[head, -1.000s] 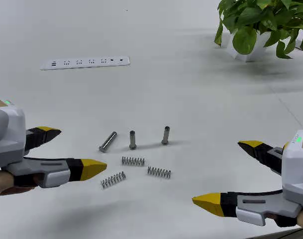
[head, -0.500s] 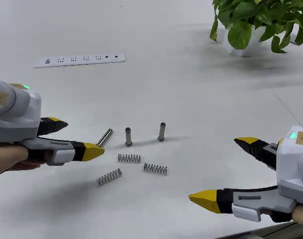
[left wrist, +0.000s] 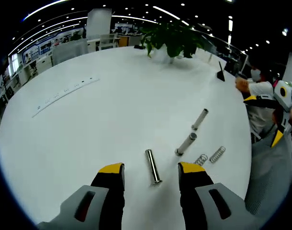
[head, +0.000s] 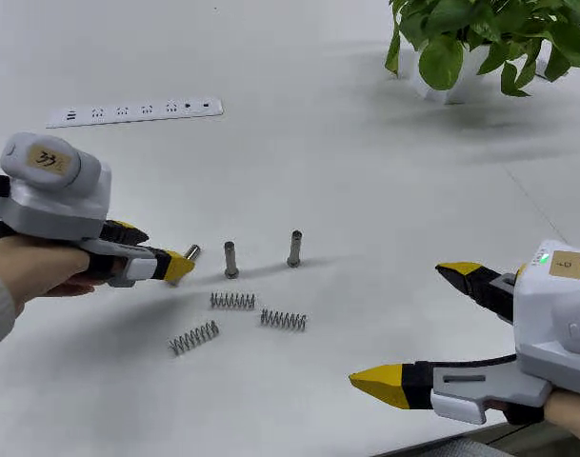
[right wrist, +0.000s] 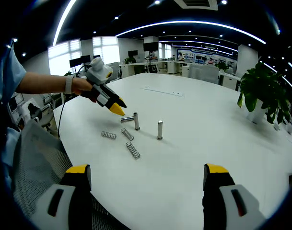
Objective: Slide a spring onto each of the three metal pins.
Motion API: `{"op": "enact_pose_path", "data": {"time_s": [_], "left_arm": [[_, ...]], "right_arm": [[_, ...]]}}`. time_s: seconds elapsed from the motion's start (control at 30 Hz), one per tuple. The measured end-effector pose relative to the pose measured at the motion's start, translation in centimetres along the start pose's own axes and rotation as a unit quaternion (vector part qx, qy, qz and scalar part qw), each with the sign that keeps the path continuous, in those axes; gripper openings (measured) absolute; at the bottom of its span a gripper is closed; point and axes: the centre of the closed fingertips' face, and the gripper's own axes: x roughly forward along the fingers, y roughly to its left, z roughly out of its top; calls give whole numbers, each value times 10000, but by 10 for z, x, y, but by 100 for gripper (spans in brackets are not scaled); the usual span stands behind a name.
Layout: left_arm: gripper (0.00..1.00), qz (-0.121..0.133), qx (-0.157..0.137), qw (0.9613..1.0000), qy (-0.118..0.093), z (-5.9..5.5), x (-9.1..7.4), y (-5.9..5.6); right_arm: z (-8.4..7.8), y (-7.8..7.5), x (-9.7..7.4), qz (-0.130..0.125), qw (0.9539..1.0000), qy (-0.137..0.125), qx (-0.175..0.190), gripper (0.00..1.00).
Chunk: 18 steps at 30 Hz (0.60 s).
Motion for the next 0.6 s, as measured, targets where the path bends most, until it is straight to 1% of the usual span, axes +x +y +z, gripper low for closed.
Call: {"op": "enact_pose_path", "data": {"time_s": [0.17,0.3,0.4,0.47,0.53,0.57,0.6], "left_arm": [[38,28,-121,9998,169,0,18,4],[34,55,-167,9992,349,-3,26,2],[33,53,-133,9990,415,-3,30,0],[31,118,-52,9987,484,-3,33,0],[31,220,195,9975,640,-6,35,1],[31,229,285,9971,671,-6,34,1],[30,300,403,9959,756,-6,33,1]], "right_arm": [[-1,2,1,22,10000,13,0,99],[0,3,1,24,10000,-5,0,99],[0,3,0,24,10000,-10,4,99],[0,4,0,45,10000,-12,25,99],[0,4,0,40,10000,-10,34,99],[0,4,0,40,10000,-10,29,99],[0,4,0,41,10000,-6,36,99]]}}
